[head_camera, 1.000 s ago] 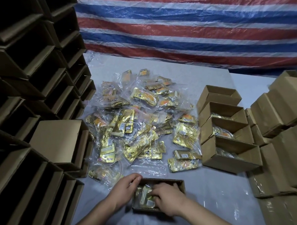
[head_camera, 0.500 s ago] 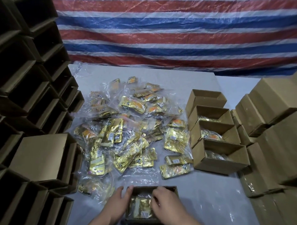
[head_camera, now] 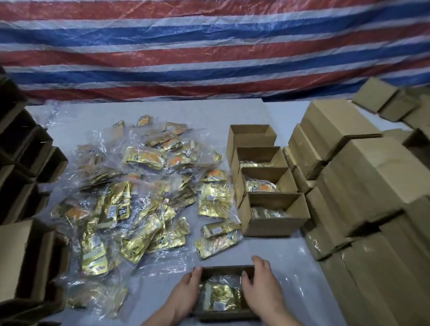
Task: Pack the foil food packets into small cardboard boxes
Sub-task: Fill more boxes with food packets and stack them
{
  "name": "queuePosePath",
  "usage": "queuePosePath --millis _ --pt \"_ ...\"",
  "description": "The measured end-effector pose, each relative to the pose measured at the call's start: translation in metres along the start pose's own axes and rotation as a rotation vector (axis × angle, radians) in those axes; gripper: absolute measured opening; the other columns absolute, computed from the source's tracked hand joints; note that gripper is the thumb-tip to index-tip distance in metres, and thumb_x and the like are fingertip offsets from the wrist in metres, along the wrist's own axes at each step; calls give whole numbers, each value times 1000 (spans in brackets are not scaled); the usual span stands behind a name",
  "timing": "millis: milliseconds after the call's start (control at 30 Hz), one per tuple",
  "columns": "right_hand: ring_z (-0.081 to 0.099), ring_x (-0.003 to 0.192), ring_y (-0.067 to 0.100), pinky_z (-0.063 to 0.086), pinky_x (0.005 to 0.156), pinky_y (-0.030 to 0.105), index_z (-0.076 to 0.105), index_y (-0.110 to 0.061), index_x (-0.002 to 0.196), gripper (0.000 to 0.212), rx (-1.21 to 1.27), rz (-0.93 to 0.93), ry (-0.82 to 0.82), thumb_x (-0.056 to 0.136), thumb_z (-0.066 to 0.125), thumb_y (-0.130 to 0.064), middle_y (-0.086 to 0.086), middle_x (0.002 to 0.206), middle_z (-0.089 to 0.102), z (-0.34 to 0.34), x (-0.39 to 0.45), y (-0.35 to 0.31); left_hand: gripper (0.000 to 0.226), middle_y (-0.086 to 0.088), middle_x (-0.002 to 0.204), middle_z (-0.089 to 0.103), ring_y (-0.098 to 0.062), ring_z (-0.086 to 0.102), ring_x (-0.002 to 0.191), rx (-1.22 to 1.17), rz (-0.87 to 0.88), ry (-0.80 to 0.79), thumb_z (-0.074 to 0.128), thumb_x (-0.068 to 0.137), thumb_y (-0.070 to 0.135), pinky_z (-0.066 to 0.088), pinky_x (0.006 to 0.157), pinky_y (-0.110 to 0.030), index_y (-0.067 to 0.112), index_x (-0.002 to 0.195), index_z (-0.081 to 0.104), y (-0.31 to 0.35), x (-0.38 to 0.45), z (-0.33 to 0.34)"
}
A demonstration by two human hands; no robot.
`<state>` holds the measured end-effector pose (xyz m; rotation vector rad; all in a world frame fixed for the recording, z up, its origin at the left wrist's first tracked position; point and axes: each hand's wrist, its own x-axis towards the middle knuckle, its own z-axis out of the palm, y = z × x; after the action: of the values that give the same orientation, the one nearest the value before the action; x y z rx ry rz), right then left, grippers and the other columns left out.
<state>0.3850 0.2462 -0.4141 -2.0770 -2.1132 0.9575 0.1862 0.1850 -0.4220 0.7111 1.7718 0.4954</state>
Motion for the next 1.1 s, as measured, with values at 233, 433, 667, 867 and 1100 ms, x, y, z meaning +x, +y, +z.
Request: queuePosePath --millis 233,433,667,867,1100 --pt "60 112 23 49 87 34 35 -21 140 46 -49 67 94 99 45 -40 2 134 49 -29 10 47 59 -6 139 52 -25 50 125 -107 -16 -88 24 100 59 39 109 -42 19 138 45 46 6 51" --pt "55 121 22 48 94 34 29 -17 148 57 -23 78 147 98 47 -38 3 144 44 -53 33 78 84 -8 158 27 -30 35 141 -164 -81 -113 28 95 68 36 112 -46 15 156 5 72 20 84" --pt "53 130 24 47 99 36 11 -17 158 78 41 102 209 96 53 -40 6 159 33 -95 87 92 87 -8 153 38 -33 50 128 -320 -112 -160 34 93 68 51 68 -33 23 155 -6 121 44 108" --pt "56 125 27 47 98 36 18 -11 155 70 2 136 233 98 51 -33 9 153 43 -114 122 94 76 -3 146 45 -25 55 112 -368 -24 -154 36 93 66 50 68 -33 33 154 3 145 66 117" --pt "60 120 25 48 96 35 28 -15 150 58 -35 79 219 98 51 -29 6 141 54 -123 140 94 67 -6 148 44 -33 47 130 -367 -3 -119 33 94 66 43 104 -57 30 151 27 156 79 125"
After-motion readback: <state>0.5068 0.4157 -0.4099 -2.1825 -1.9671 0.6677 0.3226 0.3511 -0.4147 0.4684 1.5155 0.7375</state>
